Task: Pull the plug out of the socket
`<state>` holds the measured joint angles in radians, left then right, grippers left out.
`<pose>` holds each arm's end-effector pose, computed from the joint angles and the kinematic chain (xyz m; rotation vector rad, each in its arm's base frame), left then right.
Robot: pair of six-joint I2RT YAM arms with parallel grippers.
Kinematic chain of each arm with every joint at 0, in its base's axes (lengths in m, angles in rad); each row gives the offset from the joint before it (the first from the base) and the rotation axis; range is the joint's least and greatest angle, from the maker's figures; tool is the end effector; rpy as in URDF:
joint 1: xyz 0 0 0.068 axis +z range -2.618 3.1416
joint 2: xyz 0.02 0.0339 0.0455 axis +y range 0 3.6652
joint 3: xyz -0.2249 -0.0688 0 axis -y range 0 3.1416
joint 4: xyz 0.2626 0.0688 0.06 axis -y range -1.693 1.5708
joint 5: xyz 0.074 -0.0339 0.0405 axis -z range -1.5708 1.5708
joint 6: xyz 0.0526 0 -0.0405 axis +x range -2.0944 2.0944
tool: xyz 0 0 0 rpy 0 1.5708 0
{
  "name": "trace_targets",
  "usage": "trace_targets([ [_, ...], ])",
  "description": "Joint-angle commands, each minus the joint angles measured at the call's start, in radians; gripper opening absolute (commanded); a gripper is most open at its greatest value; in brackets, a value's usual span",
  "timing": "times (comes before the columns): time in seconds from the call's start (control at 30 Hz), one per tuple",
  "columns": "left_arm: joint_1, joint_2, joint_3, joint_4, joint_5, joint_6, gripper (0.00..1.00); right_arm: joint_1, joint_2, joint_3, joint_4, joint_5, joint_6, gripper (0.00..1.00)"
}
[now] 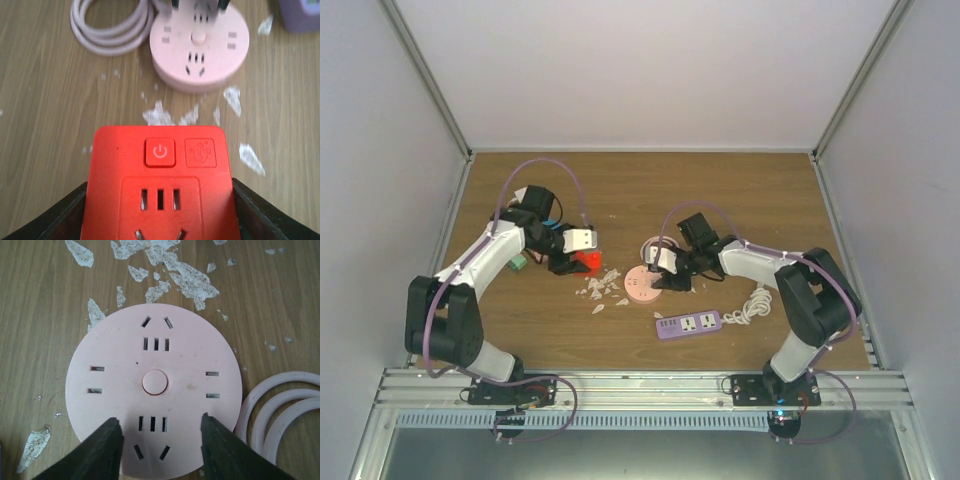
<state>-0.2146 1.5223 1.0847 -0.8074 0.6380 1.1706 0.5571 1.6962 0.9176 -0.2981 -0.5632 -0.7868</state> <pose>0.2958 -0.0965 0.1711 1.7099 1.8472 -0.5471 0.2681 0.2001 0.0906 -1.7109 1.8559 0.6507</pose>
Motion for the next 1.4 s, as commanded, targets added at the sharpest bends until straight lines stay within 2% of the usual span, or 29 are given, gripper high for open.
trace_targets([
  [0.0,0.029,-0.094,0.005,-0.165,-0.209,0.121,0.32,0.01,-0.045,0.02,-0.026,-0.027,0.015,0.49],
  [0.17,0.057,-0.164,-0.018,-0.233,-0.44,0.19,0.33,0.01,-0.054,0.033,-0.038,-0.027,0.014,0.63],
  [0.3,0.068,-0.184,-0.048,-0.252,-0.618,0.221,0.33,0.005,-0.044,0.069,-0.076,0.002,0.013,0.7],
  [0.57,0.074,-0.163,-0.148,-0.254,-0.925,0.217,0.35,-0.022,-0.029,0.119,-0.112,0.028,0.021,0.75],
  [0.9,0.078,-0.044,-0.187,-0.27,-1.132,0.129,0.39,-0.043,-0.006,0.13,-0.107,0.088,0.024,0.76],
  [1.03,0.078,0.014,-0.193,-0.257,-1.16,0.092,0.48,-0.046,0.024,0.156,-0.106,0.118,0.037,0.77],
  [1.2,0.078,0.045,-0.18,-0.23,-1.155,0.088,0.76,-0.046,0.072,0.205,-0.114,0.146,0.055,0.77],
  [1.37,0.076,0.041,-0.179,-0.222,-1.132,0.101,0.86,-0.053,0.124,0.271,-0.127,0.176,0.068,0.73],
])
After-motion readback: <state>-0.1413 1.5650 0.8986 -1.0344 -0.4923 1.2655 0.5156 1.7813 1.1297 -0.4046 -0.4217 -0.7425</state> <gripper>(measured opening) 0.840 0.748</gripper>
